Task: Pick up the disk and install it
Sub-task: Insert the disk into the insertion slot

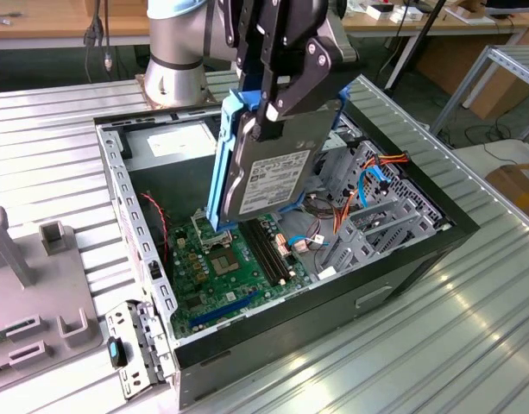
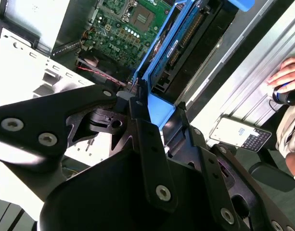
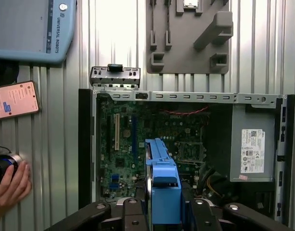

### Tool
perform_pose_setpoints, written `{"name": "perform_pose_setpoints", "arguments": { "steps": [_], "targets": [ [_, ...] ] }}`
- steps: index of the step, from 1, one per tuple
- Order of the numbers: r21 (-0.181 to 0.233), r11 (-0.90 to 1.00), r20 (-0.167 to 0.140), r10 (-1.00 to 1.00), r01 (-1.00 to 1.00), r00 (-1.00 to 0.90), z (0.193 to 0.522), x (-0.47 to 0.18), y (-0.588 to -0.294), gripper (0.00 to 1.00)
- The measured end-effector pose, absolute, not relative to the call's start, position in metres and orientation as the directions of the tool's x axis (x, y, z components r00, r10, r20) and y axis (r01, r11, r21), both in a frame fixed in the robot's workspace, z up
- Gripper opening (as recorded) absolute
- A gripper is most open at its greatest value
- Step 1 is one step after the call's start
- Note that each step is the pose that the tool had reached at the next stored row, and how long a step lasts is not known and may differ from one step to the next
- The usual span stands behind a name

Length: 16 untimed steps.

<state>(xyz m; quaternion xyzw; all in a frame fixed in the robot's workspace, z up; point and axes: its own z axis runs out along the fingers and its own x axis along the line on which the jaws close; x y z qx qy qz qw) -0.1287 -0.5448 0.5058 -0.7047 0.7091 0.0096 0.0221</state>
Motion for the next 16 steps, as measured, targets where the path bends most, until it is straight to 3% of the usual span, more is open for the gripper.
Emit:
{"name": "perform_pose_setpoints", "arguments": {
  "steps": [16],
  "targets": [
    [-0.018, 0.038, -0.045, -0.998, -0.999, -0.038, 0.506, -0.086, -0.549, 0.37]
  ]
}}
